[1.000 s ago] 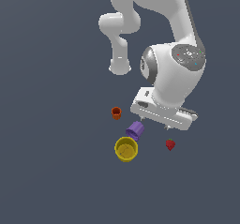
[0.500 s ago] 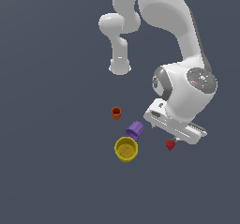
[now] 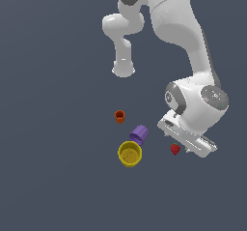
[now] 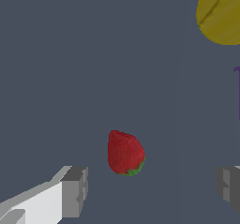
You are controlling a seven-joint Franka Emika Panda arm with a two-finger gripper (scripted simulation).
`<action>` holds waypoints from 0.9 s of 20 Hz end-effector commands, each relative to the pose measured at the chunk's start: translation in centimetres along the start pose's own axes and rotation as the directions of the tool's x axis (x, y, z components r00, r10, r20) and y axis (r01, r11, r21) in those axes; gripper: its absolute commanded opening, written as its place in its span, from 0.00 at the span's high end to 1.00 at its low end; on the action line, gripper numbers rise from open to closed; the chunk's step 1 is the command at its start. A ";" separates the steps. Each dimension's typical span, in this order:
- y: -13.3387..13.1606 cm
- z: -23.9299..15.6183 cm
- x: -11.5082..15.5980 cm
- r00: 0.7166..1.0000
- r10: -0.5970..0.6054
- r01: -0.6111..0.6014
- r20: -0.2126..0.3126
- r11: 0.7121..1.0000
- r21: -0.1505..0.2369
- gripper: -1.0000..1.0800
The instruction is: Pick up a designated object from a clutter of objects.
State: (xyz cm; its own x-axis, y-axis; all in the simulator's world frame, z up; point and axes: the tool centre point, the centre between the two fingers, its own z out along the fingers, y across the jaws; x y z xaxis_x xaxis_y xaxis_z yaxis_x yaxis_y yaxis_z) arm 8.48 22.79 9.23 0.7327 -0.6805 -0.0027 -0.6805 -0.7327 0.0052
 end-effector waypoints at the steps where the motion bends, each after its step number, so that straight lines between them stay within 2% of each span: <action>1: -0.6 0.8 -0.4 1.000 0.028 -0.028 -0.001 1.000 0.003 0.04; 13: -1.3 2.1 -1.1 0.998 0.063 -0.063 -0.002 0.998 0.004 0.04; 18: -1.2 3.7 -1.1 0.998 0.065 -0.065 -0.002 0.998 0.005 0.04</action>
State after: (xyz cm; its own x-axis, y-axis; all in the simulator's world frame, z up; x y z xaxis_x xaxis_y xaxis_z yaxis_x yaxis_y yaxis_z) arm 8.52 24.50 6.17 0.6876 -0.7261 0.0002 -0.7261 -0.6876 -0.0007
